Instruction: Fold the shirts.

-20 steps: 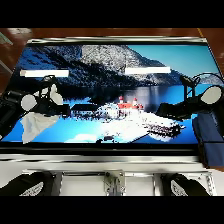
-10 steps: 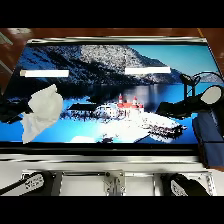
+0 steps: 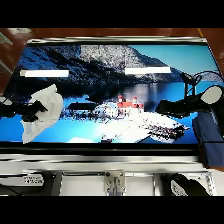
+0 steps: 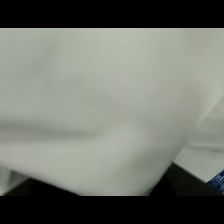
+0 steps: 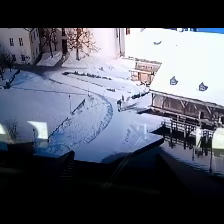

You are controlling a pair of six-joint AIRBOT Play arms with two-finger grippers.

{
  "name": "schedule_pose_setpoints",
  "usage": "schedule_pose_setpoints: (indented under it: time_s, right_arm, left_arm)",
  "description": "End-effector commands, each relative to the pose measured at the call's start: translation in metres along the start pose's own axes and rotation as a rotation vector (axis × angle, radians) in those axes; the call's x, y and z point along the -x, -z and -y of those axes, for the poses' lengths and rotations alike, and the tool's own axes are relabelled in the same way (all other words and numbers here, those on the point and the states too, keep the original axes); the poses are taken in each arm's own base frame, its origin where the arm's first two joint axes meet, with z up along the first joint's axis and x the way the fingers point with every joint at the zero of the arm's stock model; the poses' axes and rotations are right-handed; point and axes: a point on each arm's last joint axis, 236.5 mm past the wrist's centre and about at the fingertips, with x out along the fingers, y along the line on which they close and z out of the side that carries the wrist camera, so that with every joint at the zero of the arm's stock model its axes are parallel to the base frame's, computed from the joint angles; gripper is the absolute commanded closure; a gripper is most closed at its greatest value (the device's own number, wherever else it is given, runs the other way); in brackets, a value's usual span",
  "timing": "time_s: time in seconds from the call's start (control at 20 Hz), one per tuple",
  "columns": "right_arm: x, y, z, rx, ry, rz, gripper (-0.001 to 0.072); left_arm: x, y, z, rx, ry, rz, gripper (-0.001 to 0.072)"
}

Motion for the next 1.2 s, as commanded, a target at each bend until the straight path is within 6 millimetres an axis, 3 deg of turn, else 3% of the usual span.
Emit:
schedule_pose_setpoints:
  time_s: [0.0, 0.1, 0.25, 0.35, 0.45, 0.55, 0.6, 0.7, 0.85, 0.9, 0.95, 1.0, 1.05, 1.15]
  right_arm:
    - [0.0, -0.001, -0.006, -0.021, -0.023, 0.004, 0.0083]
    - [0.0, -0.002, -0.007, -0.023, -0.029, 0.006, 0.0083]
    - [0.0, -0.005, -0.007, -0.023, -0.029, 0.022, 0.0082]
    - [0.0, -0.006, -0.007, -0.022, -0.029, 0.025, 0.0082]
    - [0.002, -0.007, -0.009, -0.013, -0.035, 0.03, 0.0082]
    - [0.013, -0.009, -0.014, 0.008, -0.038, 0.044, 0.0082]
    - [0.021, -0.011, -0.017, 0.019, -0.041, 0.059, 0.0082]
    - [0.039, -0.011, -0.024, 0.041, -0.044, 0.087, 0.0082]
    - [0.055, -0.002, -0.028, 0.061, -0.044, 0.1, 0.0082]
    - [0.055, 0.005, -0.028, 0.063, -0.043, 0.072, 0.0082]
    - [0.054, 0.012, -0.028, 0.063, -0.043, 0.042, 0.0082]
    - [0.053, 0.018, -0.027, 0.063, -0.04, 0.019, 0.0082]
    - [0.052, 0.021, -0.024, 0.066, -0.03, 0.005, 0.0082]
    - [0.045, 0.027, -0.009, 0.073, 0.023, -0.019, 0.0081]
  left_arm:
    - [-0.014, -0.004, 0.028, 0.034, 0.086, 0.021, 0.067]
    - [0.014, -0.011, 0.074, -0.12, 0.184, 0.07, 0.0669]
    - [0.1, -0.002, 0.163, -0.391, 0.314, 0.191, 0.0669]
    - [0.171, 0.037, 0.226, -0.553, 0.431, 0.277, 0.0669]
    - [0.232, 0.101, 0.277, -0.71, 0.572, 0.33, 0.0669]
    - [0.261, 0.171, 0.308, -0.844, 0.684, 0.286, 0.0669]
    - [0.263, 0.204, 0.319, -0.886, 0.725, 0.234, 0.0669]
    - [0.247, 0.261, 0.337, -0.932, 0.779, 0.131, 0.0668]
    - [0.183, 0.32, 0.356, -0.899, 0.781, 0.037, 0.0667]
    - [0.157, 0.334, 0.355, -0.889, 0.747, -0.013, 0.0553]
    - [0.135, 0.344, 0.351, -0.85, 0.708, -0.081, 0.0158]
    - [0.121, 0.347, 0.347, -0.795, 0.67, -0.141, 0.0006]
    - [0.115, 0.342, 0.339, -0.794, 0.634, -0.179, 0.0]
    - [0.115, 0.312, 0.317, -0.8, 0.578, -0.211, 0.0]
